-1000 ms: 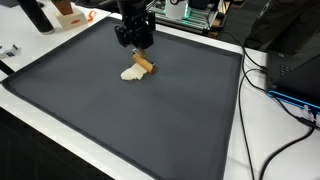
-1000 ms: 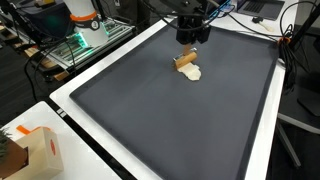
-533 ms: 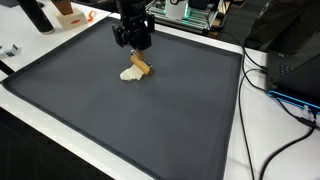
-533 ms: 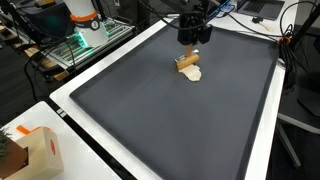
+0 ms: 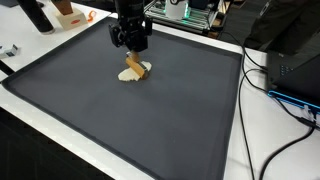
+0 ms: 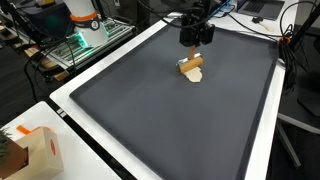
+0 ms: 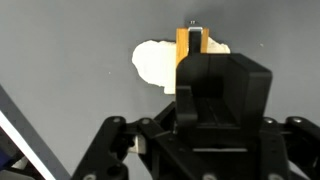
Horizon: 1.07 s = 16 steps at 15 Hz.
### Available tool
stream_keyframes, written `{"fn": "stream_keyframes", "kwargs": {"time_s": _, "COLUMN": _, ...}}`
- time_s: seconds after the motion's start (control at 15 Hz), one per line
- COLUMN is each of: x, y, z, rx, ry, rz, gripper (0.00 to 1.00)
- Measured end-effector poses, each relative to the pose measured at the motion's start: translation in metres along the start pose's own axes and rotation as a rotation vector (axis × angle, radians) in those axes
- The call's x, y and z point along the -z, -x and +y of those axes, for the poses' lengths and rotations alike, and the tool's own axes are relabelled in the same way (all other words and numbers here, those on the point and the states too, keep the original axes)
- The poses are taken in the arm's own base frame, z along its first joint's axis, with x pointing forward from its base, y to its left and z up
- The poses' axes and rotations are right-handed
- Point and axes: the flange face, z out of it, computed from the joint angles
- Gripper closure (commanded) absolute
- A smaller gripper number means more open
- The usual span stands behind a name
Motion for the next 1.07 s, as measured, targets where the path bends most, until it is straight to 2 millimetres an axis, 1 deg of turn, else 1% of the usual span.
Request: {"fn": "stream_keyframes", "kwargs": {"time_s": 1.07, "x": -0.0035, "y": 0.0044, "z": 0.0087, "rx": -0.078, "ry": 0.107, "rz": 0.005, "gripper": 0.81}}
